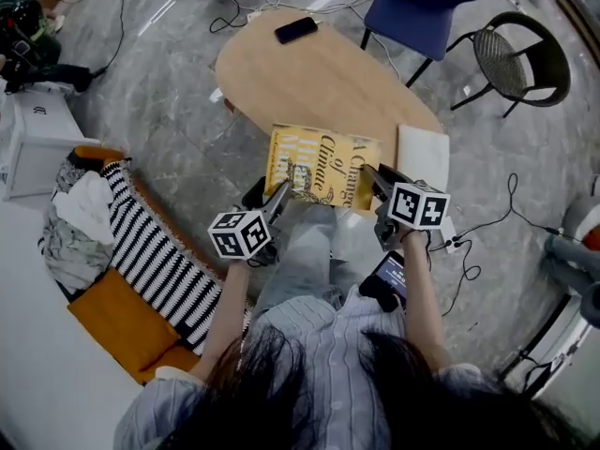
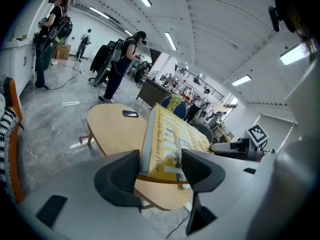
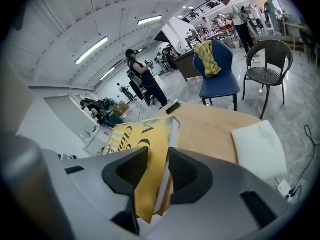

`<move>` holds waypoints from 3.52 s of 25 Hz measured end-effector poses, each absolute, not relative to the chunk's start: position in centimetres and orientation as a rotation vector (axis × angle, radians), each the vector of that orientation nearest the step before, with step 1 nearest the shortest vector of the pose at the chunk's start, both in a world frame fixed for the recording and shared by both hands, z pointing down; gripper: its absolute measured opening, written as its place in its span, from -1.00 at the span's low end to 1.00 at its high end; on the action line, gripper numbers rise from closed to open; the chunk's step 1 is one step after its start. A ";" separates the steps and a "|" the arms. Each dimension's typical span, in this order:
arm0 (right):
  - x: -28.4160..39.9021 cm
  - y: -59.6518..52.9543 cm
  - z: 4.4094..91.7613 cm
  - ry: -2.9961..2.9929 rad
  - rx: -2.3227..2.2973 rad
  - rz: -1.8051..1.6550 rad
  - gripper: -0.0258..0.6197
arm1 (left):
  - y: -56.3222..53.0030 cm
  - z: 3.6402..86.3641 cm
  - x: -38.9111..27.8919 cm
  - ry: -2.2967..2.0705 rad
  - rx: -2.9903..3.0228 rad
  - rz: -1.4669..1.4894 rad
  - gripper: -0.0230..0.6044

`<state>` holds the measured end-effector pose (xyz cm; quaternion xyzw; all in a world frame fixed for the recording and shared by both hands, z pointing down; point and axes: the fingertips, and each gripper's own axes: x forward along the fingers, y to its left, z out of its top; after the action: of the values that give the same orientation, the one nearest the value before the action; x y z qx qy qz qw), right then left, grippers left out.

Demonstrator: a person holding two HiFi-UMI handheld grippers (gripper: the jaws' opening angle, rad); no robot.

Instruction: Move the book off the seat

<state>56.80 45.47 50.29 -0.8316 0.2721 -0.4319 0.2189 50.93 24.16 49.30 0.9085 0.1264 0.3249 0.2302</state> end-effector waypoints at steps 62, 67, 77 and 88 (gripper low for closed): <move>68.6 47.5 77.0 0.432 -2.375 -1.720 -0.61 | 23.0 75.5 63.5 0.448 2.452 1.416 -0.23; 68.1 47.7 73.5 0.417 -2.346 -1.566 -0.63 | 24.1 72.0 61.0 0.440 2.433 1.340 -0.23; 64.0 47.4 64.7 0.488 -2.331 -1.352 -0.72 | 25.0 63.9 56.9 0.414 2.477 1.180 -0.23; 59.4 45.5 54.2 0.688 -2.385 -1.163 -0.73 | 25.0 52.7 56.1 0.422 2.550 0.908 -0.26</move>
<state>59.40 45.51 54.20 -0.8526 0.2461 -0.4159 0.1989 56.14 25.02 52.67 0.9121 0.1510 0.3248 0.1995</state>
